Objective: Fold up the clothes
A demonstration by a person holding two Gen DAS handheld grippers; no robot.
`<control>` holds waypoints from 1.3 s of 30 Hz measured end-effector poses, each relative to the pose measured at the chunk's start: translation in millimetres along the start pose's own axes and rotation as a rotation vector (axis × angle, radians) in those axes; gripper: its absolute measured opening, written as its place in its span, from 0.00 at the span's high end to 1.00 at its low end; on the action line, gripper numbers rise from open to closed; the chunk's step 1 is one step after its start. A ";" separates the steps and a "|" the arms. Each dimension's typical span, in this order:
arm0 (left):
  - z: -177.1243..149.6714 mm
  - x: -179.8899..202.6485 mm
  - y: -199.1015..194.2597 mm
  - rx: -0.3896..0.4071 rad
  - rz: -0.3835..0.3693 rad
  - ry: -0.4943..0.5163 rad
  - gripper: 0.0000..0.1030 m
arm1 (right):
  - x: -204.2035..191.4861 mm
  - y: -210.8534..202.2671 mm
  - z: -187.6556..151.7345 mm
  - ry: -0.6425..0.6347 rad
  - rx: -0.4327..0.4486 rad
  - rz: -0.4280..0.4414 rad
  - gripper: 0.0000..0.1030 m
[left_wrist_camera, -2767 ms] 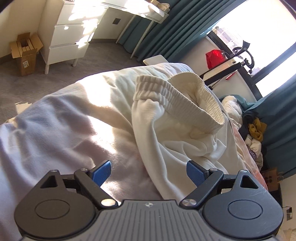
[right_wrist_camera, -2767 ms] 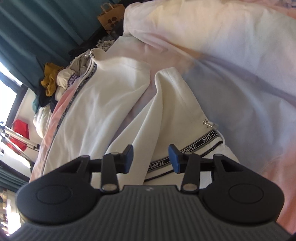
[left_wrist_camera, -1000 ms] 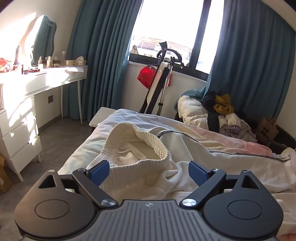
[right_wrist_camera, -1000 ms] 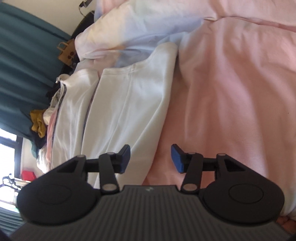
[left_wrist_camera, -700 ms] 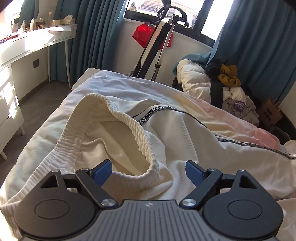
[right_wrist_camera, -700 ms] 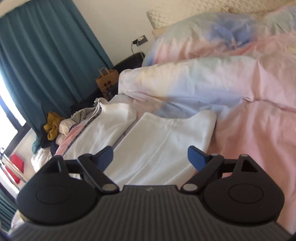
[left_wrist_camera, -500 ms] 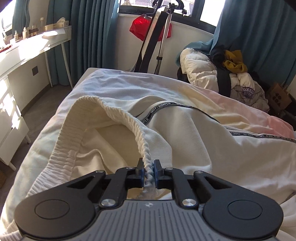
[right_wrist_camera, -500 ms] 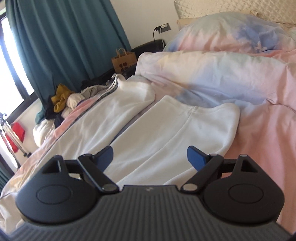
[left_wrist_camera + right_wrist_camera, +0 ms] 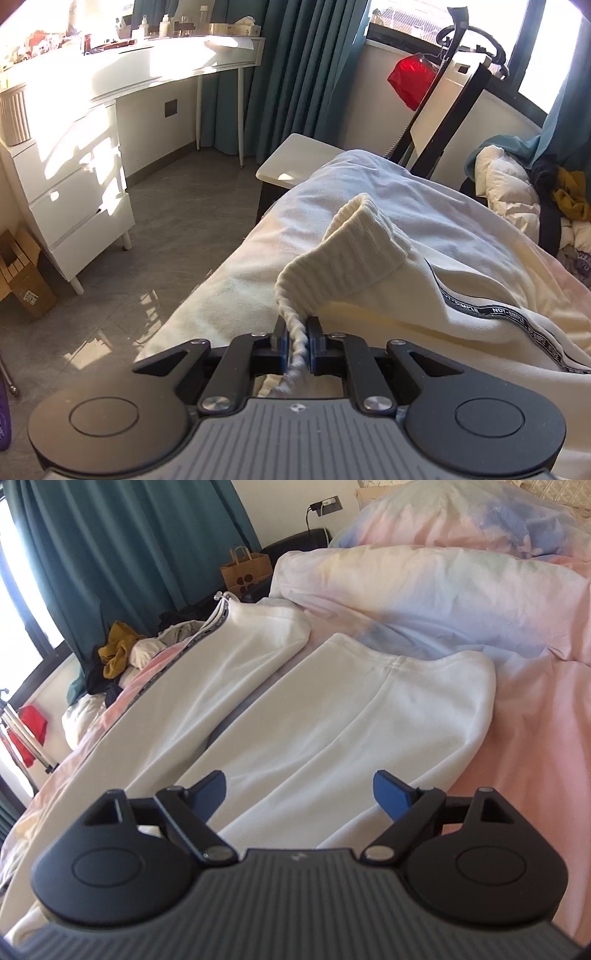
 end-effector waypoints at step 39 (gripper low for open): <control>-212.5 -55.6 -160.5 -0.007 -0.144 -0.604 0.16 | -3.6 242.0 154.8 0.325 -0.092 0.241 0.94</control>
Point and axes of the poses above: each gripper's, at about its wrist camera, not at the fingertips, and y roughly the way its jaws point, x to its right, z to its top, the point moved 2 cm from there along y, roughly the way its jaws point, and after that the axes turned 8 degrees about y, right-handed, at the moved point
